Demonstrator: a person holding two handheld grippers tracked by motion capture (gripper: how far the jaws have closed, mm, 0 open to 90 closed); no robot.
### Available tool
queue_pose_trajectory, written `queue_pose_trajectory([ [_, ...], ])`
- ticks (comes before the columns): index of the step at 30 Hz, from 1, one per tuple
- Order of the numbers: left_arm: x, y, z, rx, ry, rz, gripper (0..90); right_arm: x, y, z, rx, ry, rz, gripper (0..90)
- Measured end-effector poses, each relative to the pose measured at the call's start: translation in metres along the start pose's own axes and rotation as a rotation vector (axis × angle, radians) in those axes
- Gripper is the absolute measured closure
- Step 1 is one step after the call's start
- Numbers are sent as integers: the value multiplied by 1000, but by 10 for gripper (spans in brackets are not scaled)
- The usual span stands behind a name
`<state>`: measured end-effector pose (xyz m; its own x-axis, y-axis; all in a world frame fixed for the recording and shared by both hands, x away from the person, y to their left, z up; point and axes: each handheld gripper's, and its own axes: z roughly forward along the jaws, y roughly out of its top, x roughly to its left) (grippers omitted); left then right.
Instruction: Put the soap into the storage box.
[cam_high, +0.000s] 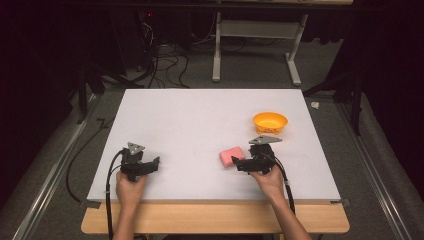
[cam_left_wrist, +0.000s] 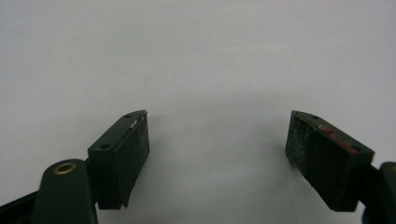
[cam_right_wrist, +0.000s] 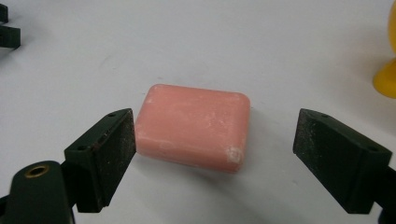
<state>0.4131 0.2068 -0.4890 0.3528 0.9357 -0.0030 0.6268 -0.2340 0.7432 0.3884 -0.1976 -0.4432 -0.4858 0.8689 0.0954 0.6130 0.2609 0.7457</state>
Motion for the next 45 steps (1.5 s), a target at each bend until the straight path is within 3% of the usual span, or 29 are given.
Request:
queue_pose_trajectory([
  [9, 0, 0, 0, 0, 0, 0, 218, 8, 1, 10, 24, 8, -13, 132],
  [45, 0, 0, 0, 0, 1, 1, 218, 21, 1, 49, 111, -67, -3, 119],
])
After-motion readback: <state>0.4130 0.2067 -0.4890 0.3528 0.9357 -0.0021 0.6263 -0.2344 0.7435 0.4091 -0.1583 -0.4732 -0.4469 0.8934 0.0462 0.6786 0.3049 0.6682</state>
